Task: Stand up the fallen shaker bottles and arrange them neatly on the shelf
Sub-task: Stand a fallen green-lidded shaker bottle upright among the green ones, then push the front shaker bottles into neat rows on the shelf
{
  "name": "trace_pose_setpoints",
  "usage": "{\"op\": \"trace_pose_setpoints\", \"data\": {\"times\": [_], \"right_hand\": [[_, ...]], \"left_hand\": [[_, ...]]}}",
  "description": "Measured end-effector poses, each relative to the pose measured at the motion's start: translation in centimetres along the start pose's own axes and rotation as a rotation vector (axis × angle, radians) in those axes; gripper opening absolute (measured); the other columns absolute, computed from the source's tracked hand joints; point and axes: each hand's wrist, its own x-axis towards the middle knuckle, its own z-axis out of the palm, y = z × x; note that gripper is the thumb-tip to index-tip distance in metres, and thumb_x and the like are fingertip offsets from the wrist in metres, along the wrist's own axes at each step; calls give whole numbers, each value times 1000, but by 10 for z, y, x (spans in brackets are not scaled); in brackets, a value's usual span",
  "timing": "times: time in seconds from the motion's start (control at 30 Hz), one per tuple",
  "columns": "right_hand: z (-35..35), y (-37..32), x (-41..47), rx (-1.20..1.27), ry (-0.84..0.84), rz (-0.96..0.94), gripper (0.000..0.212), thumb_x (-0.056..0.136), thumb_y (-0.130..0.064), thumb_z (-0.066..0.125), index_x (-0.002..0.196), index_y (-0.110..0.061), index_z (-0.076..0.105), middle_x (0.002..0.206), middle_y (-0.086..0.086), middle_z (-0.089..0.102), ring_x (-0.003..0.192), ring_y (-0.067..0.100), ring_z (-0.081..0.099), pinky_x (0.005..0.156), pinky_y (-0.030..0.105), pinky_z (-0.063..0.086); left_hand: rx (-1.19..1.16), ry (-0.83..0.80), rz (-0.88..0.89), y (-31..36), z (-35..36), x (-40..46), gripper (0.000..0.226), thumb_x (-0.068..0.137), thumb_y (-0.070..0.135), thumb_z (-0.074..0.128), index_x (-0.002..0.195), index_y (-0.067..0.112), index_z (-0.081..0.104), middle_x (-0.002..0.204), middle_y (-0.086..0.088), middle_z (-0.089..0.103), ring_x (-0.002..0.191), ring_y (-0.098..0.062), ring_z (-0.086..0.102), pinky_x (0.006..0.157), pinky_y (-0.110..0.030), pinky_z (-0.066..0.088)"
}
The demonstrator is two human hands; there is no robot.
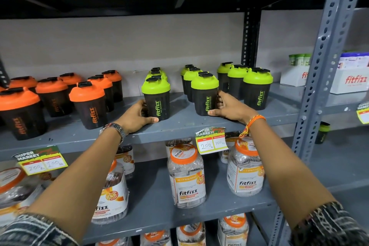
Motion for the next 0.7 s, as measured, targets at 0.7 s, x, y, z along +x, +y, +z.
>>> {"op": "trace_pose_setpoints", "data": {"times": [0.7], "right_hand": [[136, -141, -59, -420, 25, -181, 94, 75, -41, 84, 152, -15, 39, 132, 9, 64, 108, 18, 65, 98, 35, 53]], "left_hand": [[121, 922, 59, -62, -131, -148, 35, 71, -2, 78, 72, 23, 52, 76, 4, 73, 71, -9, 72, 73, -35, 60]]}}
